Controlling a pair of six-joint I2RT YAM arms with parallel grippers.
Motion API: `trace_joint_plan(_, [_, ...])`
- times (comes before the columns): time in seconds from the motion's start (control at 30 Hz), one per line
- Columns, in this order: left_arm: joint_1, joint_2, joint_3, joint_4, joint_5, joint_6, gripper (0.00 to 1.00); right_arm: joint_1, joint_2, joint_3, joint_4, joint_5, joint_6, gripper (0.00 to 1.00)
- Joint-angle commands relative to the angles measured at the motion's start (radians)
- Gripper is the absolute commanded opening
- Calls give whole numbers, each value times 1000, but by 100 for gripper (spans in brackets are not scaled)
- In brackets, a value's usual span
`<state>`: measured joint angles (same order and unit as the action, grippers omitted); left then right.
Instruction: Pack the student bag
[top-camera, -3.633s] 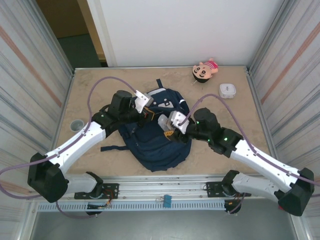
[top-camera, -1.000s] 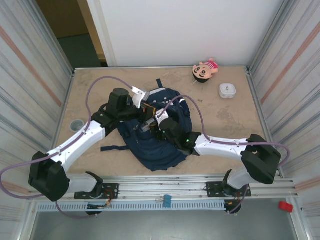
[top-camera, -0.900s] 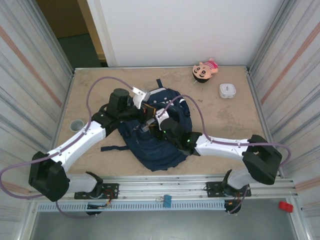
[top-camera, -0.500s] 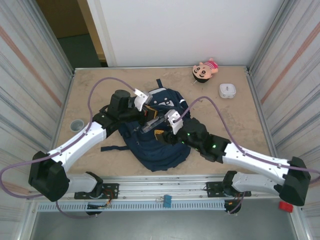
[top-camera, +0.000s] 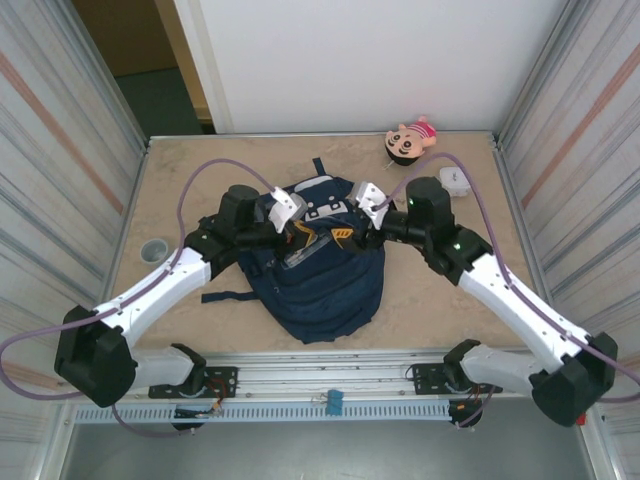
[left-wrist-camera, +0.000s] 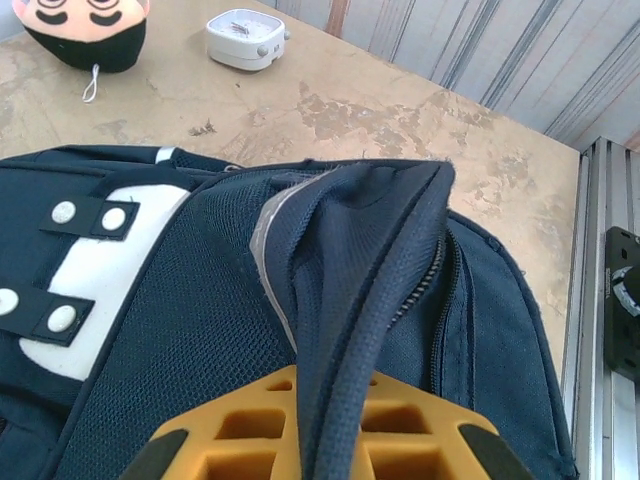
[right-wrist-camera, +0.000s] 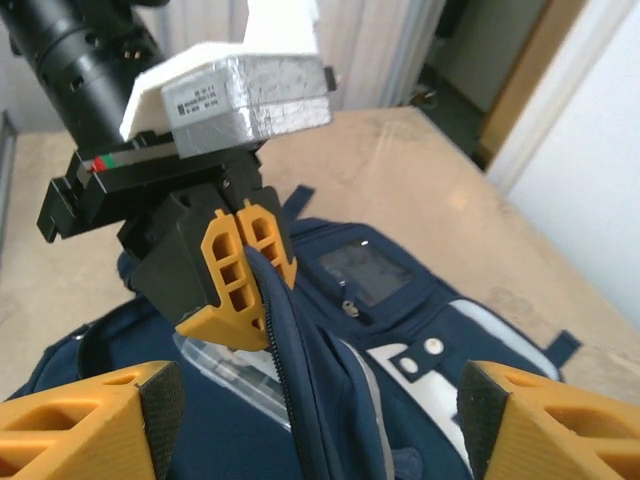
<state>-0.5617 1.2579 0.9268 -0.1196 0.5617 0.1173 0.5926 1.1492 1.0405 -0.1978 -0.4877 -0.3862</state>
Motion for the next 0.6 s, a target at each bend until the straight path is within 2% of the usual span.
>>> trace_joint_plan(0.0, [-1, -51, 12, 121, 111, 58, 4, -13, 79, 62, -106, -129, -125, 72])
trace_joint_plan(0.23, [-1, -60, 14, 121, 111, 57, 5, -26, 228, 127, -83, -166, -153, 65])
trace_joint_plan(0.3, [-1, -61, 13, 111, 107, 62, 6, -33, 259, 149, -77, -185, -154, 53])
trace_joint_plan(0.4, [0, -76, 0, 92, 74, 70, 10, -50, 278, 173, -74, -241, -157, 20])
trace_joint_plan(0.47, [3, -93, -22, 92, 55, 73, 15, -67, 279, 185, -82, -274, -169, 3])
trace_joint_plan(0.53, [17, -117, -48, 83, 49, 78, 24, -84, 272, 187, -90, -299, -178, 0])
trace_joint_plan(0.57, [26, -132, -62, 71, 49, 81, 32, -93, 267, 186, -90, -310, -179, 0])
